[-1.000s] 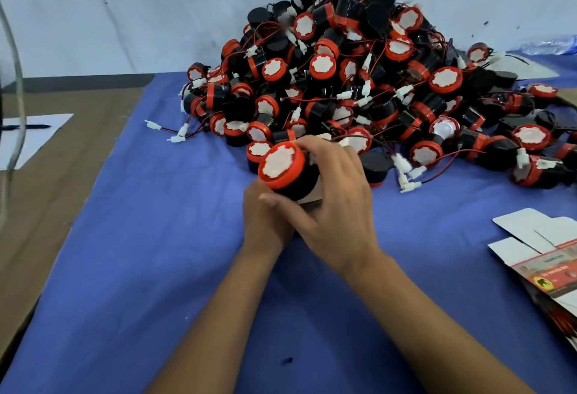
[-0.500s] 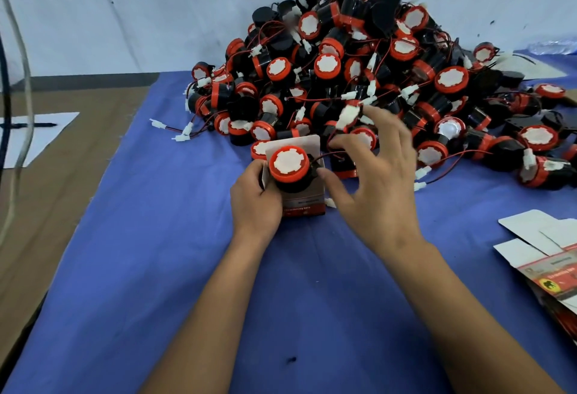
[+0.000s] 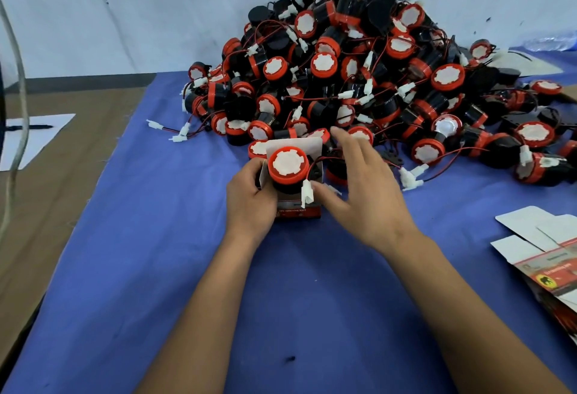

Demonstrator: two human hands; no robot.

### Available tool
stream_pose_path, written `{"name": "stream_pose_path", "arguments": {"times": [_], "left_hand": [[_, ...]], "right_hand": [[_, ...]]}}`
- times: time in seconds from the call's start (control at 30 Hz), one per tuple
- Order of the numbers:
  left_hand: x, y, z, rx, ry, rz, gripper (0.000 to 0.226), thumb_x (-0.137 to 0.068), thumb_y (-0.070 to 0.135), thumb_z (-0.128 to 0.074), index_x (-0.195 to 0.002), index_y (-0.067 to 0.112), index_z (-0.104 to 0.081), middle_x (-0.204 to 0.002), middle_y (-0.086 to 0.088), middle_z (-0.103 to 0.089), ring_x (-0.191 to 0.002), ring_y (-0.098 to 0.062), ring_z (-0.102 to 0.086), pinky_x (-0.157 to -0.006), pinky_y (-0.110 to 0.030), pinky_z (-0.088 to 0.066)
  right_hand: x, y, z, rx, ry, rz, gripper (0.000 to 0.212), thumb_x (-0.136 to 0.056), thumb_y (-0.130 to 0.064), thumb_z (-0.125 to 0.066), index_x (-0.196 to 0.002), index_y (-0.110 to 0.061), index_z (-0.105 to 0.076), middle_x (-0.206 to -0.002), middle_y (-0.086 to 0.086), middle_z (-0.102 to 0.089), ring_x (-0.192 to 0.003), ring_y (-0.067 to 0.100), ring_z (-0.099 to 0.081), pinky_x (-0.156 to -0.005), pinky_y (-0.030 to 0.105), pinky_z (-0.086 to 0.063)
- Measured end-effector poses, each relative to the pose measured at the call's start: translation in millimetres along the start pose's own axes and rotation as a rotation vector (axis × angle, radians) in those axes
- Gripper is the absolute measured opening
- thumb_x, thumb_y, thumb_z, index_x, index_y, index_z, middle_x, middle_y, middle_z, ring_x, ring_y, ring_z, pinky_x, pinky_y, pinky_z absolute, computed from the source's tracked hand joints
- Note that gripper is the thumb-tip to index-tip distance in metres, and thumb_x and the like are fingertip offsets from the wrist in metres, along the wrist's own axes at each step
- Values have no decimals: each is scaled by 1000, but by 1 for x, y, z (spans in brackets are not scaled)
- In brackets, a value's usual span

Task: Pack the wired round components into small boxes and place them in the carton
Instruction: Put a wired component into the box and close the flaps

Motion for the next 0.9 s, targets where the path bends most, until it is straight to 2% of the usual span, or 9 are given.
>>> {"name": "stream_pose_path", "arguments": {"times": [0.1, 0.2, 0.3, 0.43, 0.5, 0.57, 0.63, 0.8, 0.9], "left_hand": [[-1, -3, 3, 8, 25, 22, 11, -101, 9, -60, -99, 9, -71, -93, 0, -74, -95, -25, -67, -76, -42, -57], [0, -3, 0, 177, 7, 89, 15, -103, 16, -60, -96, 21, -72, -93, 6, -76, -93, -14, -70, -74, -32, -57], [5, -1, -9, 508, -100, 227, 24, -89, 25, -57, -105, 22, -75, -104, -1, -79, -97, -18, -74, -79, -32, -61], [12, 9, -17, 645, -238, 171, 36, -89, 26, -50, -109, 26, -80, -114, -5, -77, -107, -22, -73, -89, -36, -60], [16, 14, -20, 637, -293, 124, 39, -102, 42, -46, -121, 26, -76, -126, -5, -74, -121, -22, -68, -100, -39, -54], [19, 18, -22, 476, -341, 18, 51, -99, 58, -51, -135, 26, -64, -135, -2, -68, -129, -20, -63, -107, -40, -50], [20, 19, -24, 337, -365, -62, 58, -91, 59, -61, -139, 27, -57, -136, 4, -66, -130, -15, -60, -107, -36, -50], [9, 4, -12, 347, -58, 92, 23, -96, 45, -55, -93, 31, -74, -87, 11, -72, -84, -1, -65, -71, -19, -54], [7, 2, -9, 242, 42, 51, 40, -106, 34, -48, -69, 34, -64, -65, 15, -60, -61, 2, -53, -55, -12, -43]], "right_hand": [[0, 5, 6, -2, 40, 0, 60, -89, -61, -62, -136, -25, -52, -109, -9, -62, -101, 17, -55, -86, 40, -50], [0, 1, 7, -49, 77, 66, 34, -91, -45, -70, -115, -22, -64, -90, -14, -58, -85, 13, -51, -75, 36, -47], [0, -1, 0, -165, 35, 50, 17, -94, -31, -71, -107, -22, -65, -80, -12, -57, -74, 14, -52, -66, 38, -48], [0, -2, 2, -144, 62, 64, 12, -90, -16, -70, -95, -19, -60, -73, -8, -59, -66, 10, -52, -57, 37, -45], [0, -3, 1, -140, 57, 55, 14, -90, -19, -69, -91, -20, -55, -69, -9, -55, -63, 14, -50, -55, 35, -43], [1, -3, 0, -142, 68, 50, 20, -89, -19, -69, -88, -24, -50, -66, -11, -50, -61, 15, -47, -54, 34, -39], [1, -2, 1, -161, 85, 52, 23, -89, -17, -72, -85, -22, -50, -63, -9, -51, -59, 17, -47, -53, 38, -41], [-2, 5, 5, -321, -25, 46, 28, -98, -35, -68, -79, -17, -58, -61, -1, -57, -58, 22, -53, -56, 44, -46], [-3, 12, 12, -618, 36, -121, 38, -106, -34, -55, -79, -10, -67, -66, 10, -66, -62, 33, -63, -58, 49, -53]]}}
Point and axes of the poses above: each hand's wrist, its own x-axis away from the middle knuckle, its own z-axis out of the back of the hand, y = z × x, the point moved 7 cm from there along -x, towards the middle knuckle
